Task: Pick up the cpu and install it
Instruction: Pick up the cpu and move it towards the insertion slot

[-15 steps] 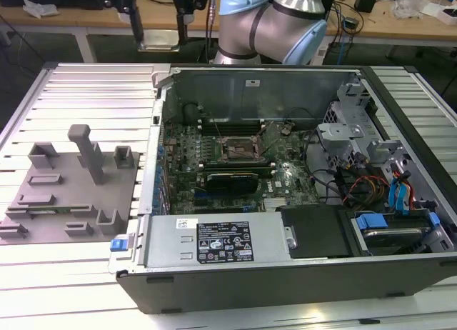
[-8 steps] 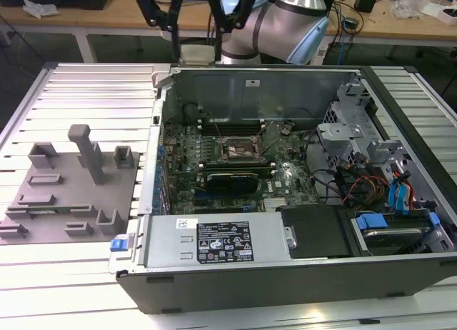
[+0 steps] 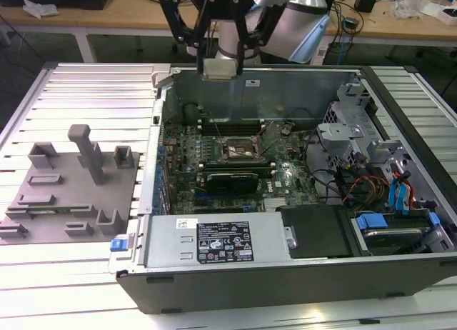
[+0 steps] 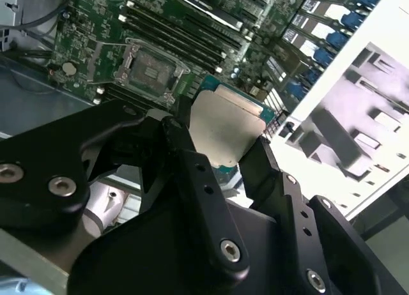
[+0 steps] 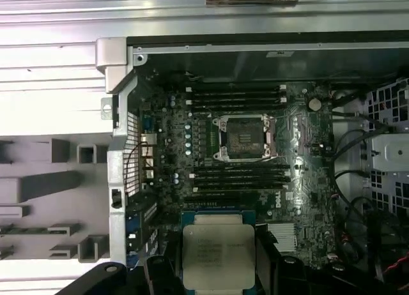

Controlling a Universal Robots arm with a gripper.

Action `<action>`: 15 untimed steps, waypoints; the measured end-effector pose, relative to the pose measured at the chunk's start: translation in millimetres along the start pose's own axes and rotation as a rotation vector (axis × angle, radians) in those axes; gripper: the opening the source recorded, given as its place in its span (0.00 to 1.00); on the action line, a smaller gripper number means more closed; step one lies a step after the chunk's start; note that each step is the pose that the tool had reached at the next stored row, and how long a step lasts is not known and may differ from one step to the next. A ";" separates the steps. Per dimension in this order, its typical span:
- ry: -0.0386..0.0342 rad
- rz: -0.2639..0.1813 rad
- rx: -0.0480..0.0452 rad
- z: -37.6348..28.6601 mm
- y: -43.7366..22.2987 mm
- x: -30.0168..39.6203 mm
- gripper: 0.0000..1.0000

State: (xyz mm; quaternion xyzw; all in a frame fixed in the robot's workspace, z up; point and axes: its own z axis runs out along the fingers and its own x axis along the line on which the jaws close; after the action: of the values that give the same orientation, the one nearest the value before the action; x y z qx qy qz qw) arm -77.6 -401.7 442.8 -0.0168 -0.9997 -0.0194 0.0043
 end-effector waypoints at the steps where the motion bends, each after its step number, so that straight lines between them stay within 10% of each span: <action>1: 0.0010 0.000 0.0000 1.8 0.1 -2.8 0.55; 6: 0.0080 0.000 0.0002 14.5 1.4 -21.0 0.55; 15: 0.0082 0.000 0.0004 23.3 1.2 -23.8 0.55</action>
State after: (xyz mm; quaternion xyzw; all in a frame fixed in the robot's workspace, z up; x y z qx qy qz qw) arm -54.0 -400.4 419.3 -0.0169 -0.9996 -0.0193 0.0084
